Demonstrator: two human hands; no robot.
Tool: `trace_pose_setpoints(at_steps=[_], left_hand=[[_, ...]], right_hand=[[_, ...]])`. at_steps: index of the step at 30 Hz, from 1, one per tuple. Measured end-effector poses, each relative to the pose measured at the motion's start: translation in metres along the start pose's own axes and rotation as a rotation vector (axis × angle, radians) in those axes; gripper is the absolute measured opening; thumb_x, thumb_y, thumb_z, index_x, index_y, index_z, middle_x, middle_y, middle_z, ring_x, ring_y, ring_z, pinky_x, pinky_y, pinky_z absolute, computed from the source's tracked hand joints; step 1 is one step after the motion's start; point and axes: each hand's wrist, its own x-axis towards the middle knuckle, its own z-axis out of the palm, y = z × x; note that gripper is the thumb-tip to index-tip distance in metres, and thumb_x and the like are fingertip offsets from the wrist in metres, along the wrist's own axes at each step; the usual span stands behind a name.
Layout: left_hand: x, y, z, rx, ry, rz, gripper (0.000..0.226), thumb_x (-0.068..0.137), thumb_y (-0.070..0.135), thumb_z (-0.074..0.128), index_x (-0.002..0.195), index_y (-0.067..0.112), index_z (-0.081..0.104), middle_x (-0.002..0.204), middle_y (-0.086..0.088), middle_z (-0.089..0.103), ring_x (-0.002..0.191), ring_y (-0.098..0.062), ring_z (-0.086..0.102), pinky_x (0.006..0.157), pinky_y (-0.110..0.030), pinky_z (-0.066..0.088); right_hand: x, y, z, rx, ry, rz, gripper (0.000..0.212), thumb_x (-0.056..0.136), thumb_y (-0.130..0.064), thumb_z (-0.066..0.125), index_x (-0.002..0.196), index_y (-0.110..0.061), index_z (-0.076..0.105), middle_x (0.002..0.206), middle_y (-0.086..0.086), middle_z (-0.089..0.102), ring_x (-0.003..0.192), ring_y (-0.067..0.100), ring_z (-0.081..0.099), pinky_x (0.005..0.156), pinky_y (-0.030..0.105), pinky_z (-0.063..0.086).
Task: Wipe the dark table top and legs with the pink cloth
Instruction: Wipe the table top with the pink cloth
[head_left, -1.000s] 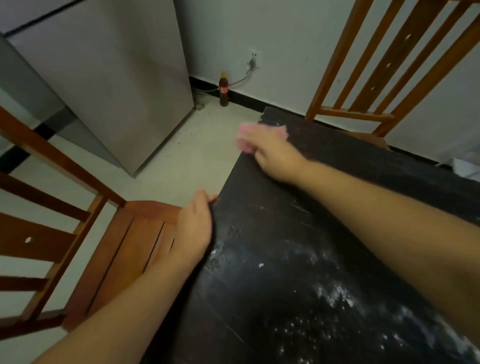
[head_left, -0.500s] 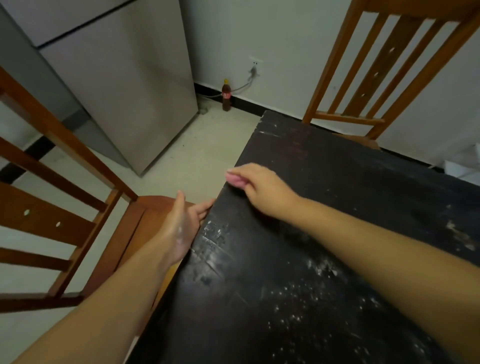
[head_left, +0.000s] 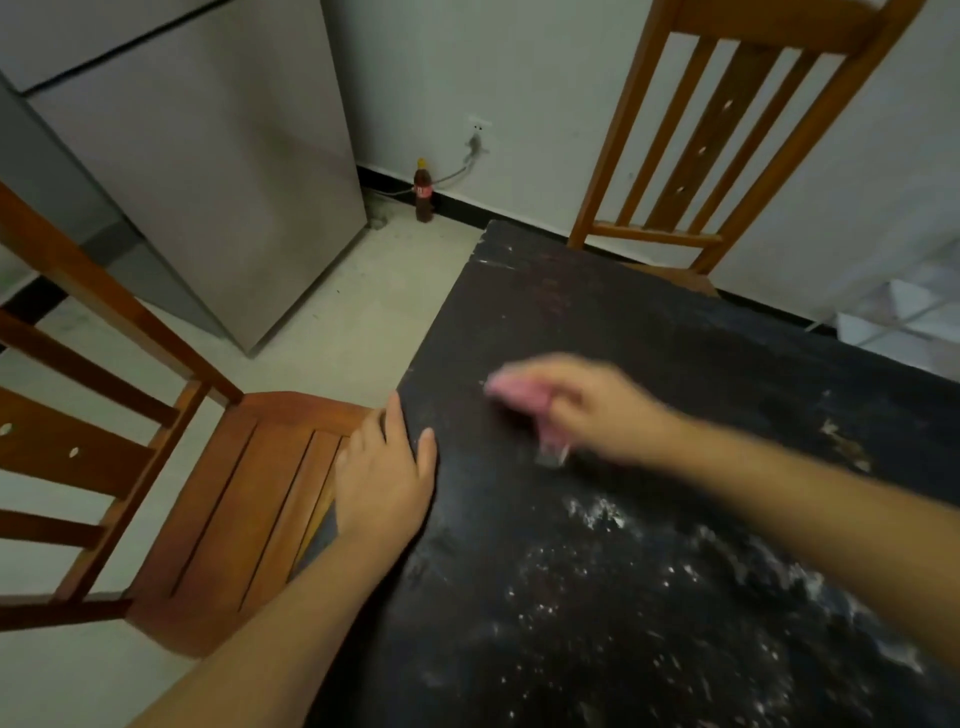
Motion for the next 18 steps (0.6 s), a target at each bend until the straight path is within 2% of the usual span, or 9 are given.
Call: trace_pose_setpoints(at_steps=[3,5,7,9,10,12,13,15,18], left_hand=[[0.000,0.003,0.003,0.121,0.063,0.055,0.055,0.094,0.033,0.040,0.139,0.001,0.032,0.117,-0.025,0.054,0.102,-0.039,0.053,0.079,-0.045,0.045],[0.001,0.001,0.005,0.132,0.068,0.062,0.055,0.095,0.035,0.036,0.140,0.003,0.029,0.119,-0.025,0.052,0.103,-0.038,0.052,0.078,-0.044,0.045],[0.003,0.001,0.006,0.128,0.059,0.062,0.057,0.095,0.035,0.036,0.141,0.003,0.027,0.123,-0.025,0.050,0.107,-0.037,0.050,0.080,-0.045,0.044],[0.001,0.003,0.005,0.125,0.058,0.058,0.056,0.095,0.033,0.037,0.140,0.002,0.028,0.129,-0.026,0.046,0.115,-0.038,0.046,0.087,-0.047,0.041],[0.000,0.003,0.006,0.135,0.071,0.082,0.055,0.095,0.033,0.037,0.140,0.002,0.030,0.134,-0.026,0.043,0.121,-0.038,0.042,0.094,-0.049,0.038],[-0.003,0.005,0.007,0.217,0.066,0.187,0.053,0.095,0.034,0.030,0.140,0.005,0.033,0.143,-0.022,0.035,0.133,-0.035,0.032,0.105,-0.053,0.026],[-0.004,0.009,0.008,0.260,0.037,0.254,0.055,0.094,0.035,0.026,0.141,0.008,0.032,0.147,-0.018,0.031,0.137,-0.031,0.026,0.108,-0.054,0.020],[-0.010,0.022,0.014,0.300,-0.046,0.325,0.054,0.096,0.036,0.022,0.145,0.014,0.023,0.154,-0.010,0.018,0.143,-0.024,0.011,0.112,-0.053,0.007],[-0.024,0.045,0.027,0.263,-0.059,0.249,0.054,0.098,0.037,0.023,0.147,0.017,0.013,0.156,-0.008,0.006,0.143,-0.022,-0.001,0.112,-0.050,-0.004]], right_hand=[[0.032,0.058,-0.032,-0.335,0.293,0.200,0.032,0.093,0.002,0.045,0.122,0.001,0.057,0.122,0.018,0.058,0.092,0.009,0.060,0.095,0.012,0.041],[0.018,0.070,-0.004,-0.471,0.306,0.261,0.033,0.083,0.004,0.038,0.104,0.008,0.063,0.107,0.026,0.062,0.099,0.030,0.059,0.103,0.031,0.035],[0.008,0.042,0.036,-0.429,0.301,0.049,0.036,0.074,-0.004,0.033,0.086,0.003,0.066,0.086,0.022,0.062,0.081,0.031,0.057,0.079,0.040,0.039],[-0.018,0.012,0.082,-0.499,-0.033,0.082,0.033,0.075,-0.007,0.036,0.089,-0.004,0.066,0.077,0.004,0.059,0.067,0.017,0.053,0.060,0.028,0.036],[-0.048,-0.001,0.101,-0.434,-0.154,0.132,0.033,0.078,-0.008,0.039,0.096,-0.008,0.066,0.080,0.000,0.060,0.071,0.013,0.055,0.064,0.023,0.036],[-0.110,-0.030,0.113,-0.117,-0.302,-0.031,0.034,0.089,-0.009,0.040,0.106,-0.010,0.069,0.104,0.002,0.066,0.104,0.014,0.057,0.089,0.029,0.044],[-0.132,-0.030,0.099,0.099,-0.350,-0.034,0.034,0.093,-0.011,0.040,0.113,-0.009,0.068,0.119,0.003,0.065,0.117,0.010,0.052,0.102,0.028,0.039],[-0.131,-0.013,0.060,0.171,-0.101,0.030,0.037,0.090,-0.015,0.044,0.120,-0.023,0.065,0.129,-0.010,0.059,0.118,0.001,0.053,0.100,0.019,0.042],[-0.070,0.031,0.005,0.064,0.238,0.158,0.028,0.094,-0.018,0.052,0.119,-0.025,0.061,0.125,-0.003,0.062,0.098,0.016,0.068,0.080,0.019,0.055]])
